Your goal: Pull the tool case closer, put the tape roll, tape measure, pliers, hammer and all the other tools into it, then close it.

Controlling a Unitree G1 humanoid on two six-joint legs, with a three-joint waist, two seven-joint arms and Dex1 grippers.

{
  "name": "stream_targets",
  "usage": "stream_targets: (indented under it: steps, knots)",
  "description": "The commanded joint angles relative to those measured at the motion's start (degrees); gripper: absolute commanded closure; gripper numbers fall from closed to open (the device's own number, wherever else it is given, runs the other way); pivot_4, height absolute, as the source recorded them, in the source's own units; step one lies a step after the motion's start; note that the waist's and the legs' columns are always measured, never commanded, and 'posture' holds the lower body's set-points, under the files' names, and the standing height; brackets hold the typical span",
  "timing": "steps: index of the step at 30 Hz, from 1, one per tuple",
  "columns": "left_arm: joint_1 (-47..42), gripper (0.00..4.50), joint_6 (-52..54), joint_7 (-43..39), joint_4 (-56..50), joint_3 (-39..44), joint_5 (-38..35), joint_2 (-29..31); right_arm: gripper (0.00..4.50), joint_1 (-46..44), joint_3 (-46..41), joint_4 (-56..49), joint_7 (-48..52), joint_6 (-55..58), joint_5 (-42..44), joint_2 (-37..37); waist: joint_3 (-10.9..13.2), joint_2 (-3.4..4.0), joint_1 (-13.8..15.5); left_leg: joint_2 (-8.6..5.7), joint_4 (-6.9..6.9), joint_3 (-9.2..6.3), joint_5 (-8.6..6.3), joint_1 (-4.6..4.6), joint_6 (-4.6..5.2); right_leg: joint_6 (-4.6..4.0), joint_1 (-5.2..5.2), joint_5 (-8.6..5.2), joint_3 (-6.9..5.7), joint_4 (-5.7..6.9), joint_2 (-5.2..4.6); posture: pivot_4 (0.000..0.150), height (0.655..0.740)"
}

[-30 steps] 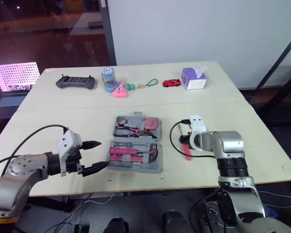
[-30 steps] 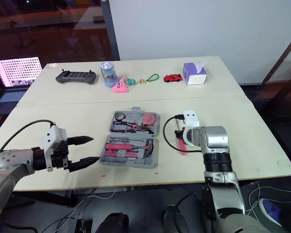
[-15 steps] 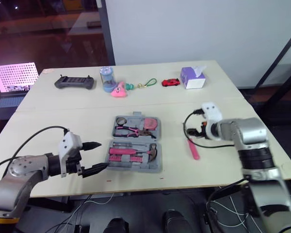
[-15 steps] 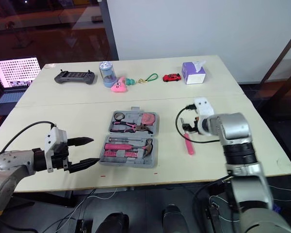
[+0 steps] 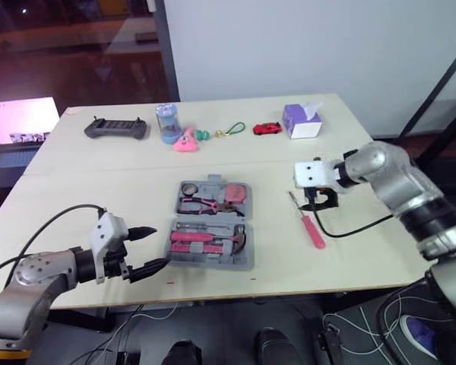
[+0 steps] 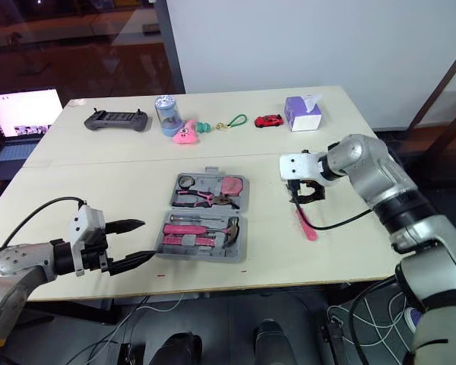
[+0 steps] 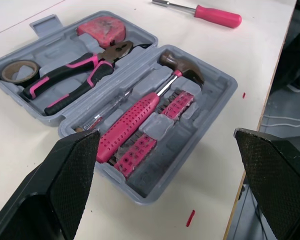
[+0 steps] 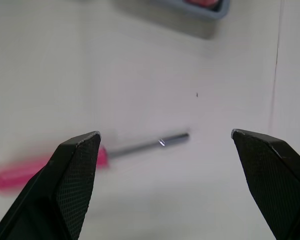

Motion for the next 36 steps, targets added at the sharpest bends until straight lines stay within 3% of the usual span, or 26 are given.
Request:
stream_targets:
  steps: [1, 3, 9, 20, 23, 27, 30, 34, 36]
  knots:
    - [0.3, 0.00, -1.0, 0.6, -1.9, 1.8, -0.4, -0.3, 0.07, -7.0, 6.5, 10.5, -8.5, -21.8, -14.5, 1.3, 0.0, -0.01, 0.1, 0.00, 0.00, 0.01, 0.02, -0.02, -0.03, 0.00, -0.02, 0.00, 0.00, 0.00, 0.00, 0.150, 0.7400]
    - [1.0, 0.00, -1.0, 1.1, -2.6, 2.2, -0.5, -0.5, 0.07, -10.6, 11.1, 16.4, -16.2, -31.0, -23.5, 2.2, 0.1, -0.04, 0.1, 0.00, -0.01, 0.02, 0.12, -0.03, -0.22, 0.00, -0.05, 0.00, 0.01, 0.00, 0.00, 0.150, 0.7400]
    - [4.4, 0.00, -0.9, 2.5, -4.7, 3.8, -0.8, -0.8, 0.07, -13.5, 17.7, 25.3, -29.2, -43.7, -36.3, 5.7, 0.1, -0.06, 0.1, 0.00, -0.04, 0.04, 0.24, -0.09, -0.43, -0.01, -0.14, 0.00, 0.05, 0.03, -0.01, 0.150, 0.7400]
    - [7.5, 0.00, -0.2, 4.3, -7.5, 5.8, -1.5, -1.0, 0.07, -14.0, 25.8, 29.1, -47.1, -48.2, -51.9, 10.6, 0.1, -0.04, 0.0, -0.01, -0.04, 0.06, 0.26, -0.07, -0.47, -0.03, -0.22, 0.00, 0.10, 0.18, 0.00, 0.150, 0.7400]
    - [7.2, 0.00, -0.2, 4.5, -7.4, 5.6, -1.4, -1.0, 0.90, -14.2, 27.3, 30.8, -48.2, -48.4, -54.0, 12.2, 0.1, -0.05, 0.0, -0.01, -0.04, 0.06, 0.27, -0.07, -0.49, -0.03, -0.21, 0.00, 0.10, 0.19, 0.01, 0.150, 0.7400]
    - [6.8, 0.00, -0.4, 4.8, -7.3, 5.1, -1.3, -1.2, 2.93, -14.7, 28.6, 32.6, -50.2, -48.4, -56.2, 13.4, 0.1, -0.07, -0.2, -0.01, -0.04, 0.07, 0.27, -0.04, -0.49, -0.03, -0.21, 0.00, 0.10, 0.21, 0.02, 0.150, 0.7400]
    - [6.6, 0.00, -0.5, 4.9, -7.1, 4.6, -1.1, -1.4, 4.19, -15.2, 28.5, 33.0, -50.3, -49.6, -56.4, 13.4, 0.1, -0.06, -0.4, 0.00, -0.04, 0.07, 0.27, -0.02, -0.49, -0.03, -0.21, 0.00, 0.11, 0.23, 0.02, 0.150, 0.7400]
    - [6.5, 0.00, -0.8, 5.1, -7.0, 4.0, -0.7, -1.8, 4.19, -15.9, 26.4, 33.7, -48.8, -50.7, -54.2, 11.4, 0.1, -0.05, -0.5, 0.00, -0.04, 0.07, 0.27, -0.03, -0.49, -0.03, -0.21, 0.00, 0.11, 0.24, 0.02, 0.150, 0.7400]
    - [6.4, 0.00, -1.0, 4.9, -6.8, 3.8, -0.6, -2.0, 4.19, -15.3, 20.4, 37.7, -40.5, -52.1, -45.7, 10.4, 0.1, -0.03, -0.5, 0.00, -0.04, 0.07, 0.27, -0.04, -0.49, -0.03, -0.21, 0.00, 0.11, 0.24, 0.02, 0.150, 0.7400]
